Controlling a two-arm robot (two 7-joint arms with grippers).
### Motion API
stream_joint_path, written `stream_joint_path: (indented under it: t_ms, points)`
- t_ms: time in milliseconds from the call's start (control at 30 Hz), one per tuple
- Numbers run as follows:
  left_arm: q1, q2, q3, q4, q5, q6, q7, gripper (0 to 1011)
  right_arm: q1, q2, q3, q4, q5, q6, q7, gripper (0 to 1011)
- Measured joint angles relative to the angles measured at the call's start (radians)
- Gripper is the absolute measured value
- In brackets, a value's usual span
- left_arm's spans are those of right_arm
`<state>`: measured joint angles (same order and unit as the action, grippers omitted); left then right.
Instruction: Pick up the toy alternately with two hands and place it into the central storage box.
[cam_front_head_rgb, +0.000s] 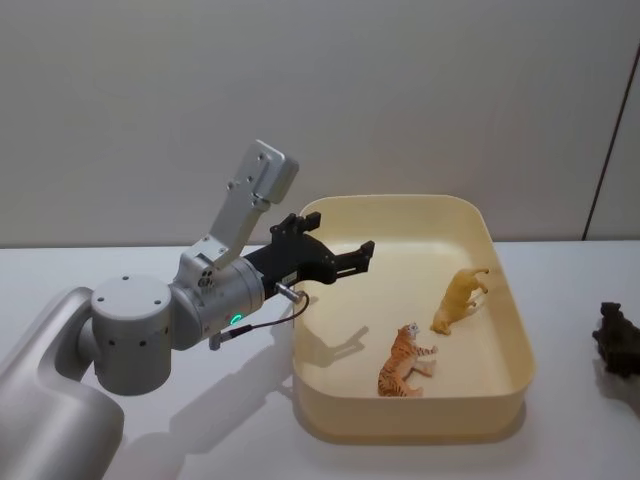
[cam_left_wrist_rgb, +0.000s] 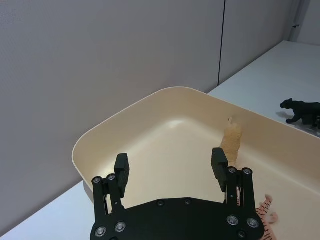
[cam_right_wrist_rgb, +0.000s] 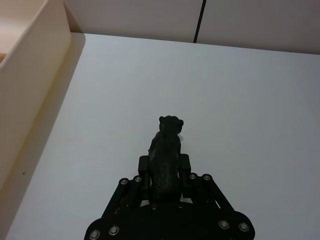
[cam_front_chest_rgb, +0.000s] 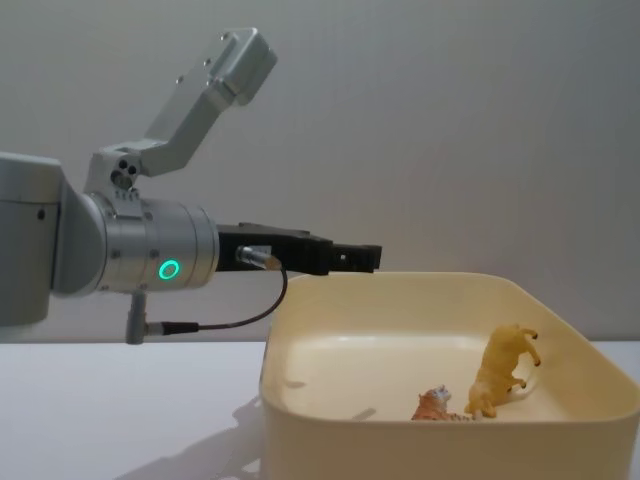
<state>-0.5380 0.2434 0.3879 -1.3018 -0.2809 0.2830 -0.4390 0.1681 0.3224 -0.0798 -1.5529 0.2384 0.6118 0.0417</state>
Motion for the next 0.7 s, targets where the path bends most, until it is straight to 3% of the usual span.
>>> stream_joint_path:
  t_ms: [367,700]
  points:
    - [0.000,0.000,0.000,0.000,0.000,0.000,0.000,1001,-0.001,0.002,0.000,-0.026,-0.011,-0.037,0.030,311]
    - [0.000,0.000,0.000,0.000,0.000,0.000,0.000,1001,0.043,-0.007,-0.014,-0.057,-0.027,-0.077,0.105,311]
